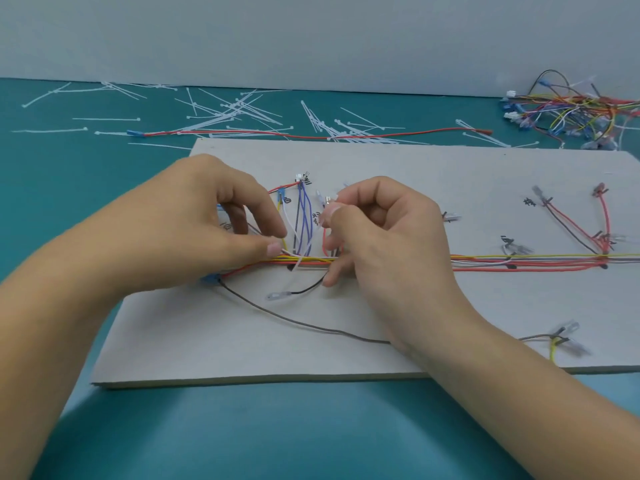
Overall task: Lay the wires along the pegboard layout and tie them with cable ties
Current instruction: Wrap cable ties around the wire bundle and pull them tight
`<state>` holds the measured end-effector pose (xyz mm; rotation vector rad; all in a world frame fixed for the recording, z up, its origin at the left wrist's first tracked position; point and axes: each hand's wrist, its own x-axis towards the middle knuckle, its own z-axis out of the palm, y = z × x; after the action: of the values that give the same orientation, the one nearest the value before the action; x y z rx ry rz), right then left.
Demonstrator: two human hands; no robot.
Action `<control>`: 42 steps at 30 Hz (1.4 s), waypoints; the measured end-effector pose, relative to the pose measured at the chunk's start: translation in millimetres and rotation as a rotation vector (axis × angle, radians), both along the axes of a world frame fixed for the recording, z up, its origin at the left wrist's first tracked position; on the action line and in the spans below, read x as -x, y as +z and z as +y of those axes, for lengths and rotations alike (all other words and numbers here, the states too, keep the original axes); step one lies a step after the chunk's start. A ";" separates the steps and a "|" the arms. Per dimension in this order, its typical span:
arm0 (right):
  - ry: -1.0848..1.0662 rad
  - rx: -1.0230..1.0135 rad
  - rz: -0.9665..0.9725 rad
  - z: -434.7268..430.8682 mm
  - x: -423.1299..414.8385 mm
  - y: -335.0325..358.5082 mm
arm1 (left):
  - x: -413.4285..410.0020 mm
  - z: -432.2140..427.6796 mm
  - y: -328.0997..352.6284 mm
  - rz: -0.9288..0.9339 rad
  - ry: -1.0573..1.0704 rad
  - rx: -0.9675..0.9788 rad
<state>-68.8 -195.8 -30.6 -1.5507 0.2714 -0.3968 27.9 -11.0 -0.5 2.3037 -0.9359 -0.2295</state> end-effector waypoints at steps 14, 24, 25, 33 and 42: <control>-0.053 -0.103 0.017 -3.0 -4.3 -1.7 | -1.7 -0.6 1.2 0.107 -0.090 0.035; -0.056 -0.115 0.035 -1.6 -4.0 1.4 | -1.1 -5.5 -5.2 0.097 -0.058 0.054; -0.055 -0.122 0.037 -1.4 -3.8 2.0 | -0.9 -5.8 -5.6 0.091 -0.053 0.054; -0.050 -0.194 -0.027 -1.3 -3.5 6.5 | 1.7 -7.1 -8.2 0.054 0.014 0.015; -0.139 -0.074 -0.119 -4.9 -12.9 11.2 | 4.1 -9.0 -3.4 0.036 0.039 0.007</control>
<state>-55.9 -200.6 -19.4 -1.4348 0.2990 -0.5797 23.9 -20.1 -3.9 2.3014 -0.8715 -0.2498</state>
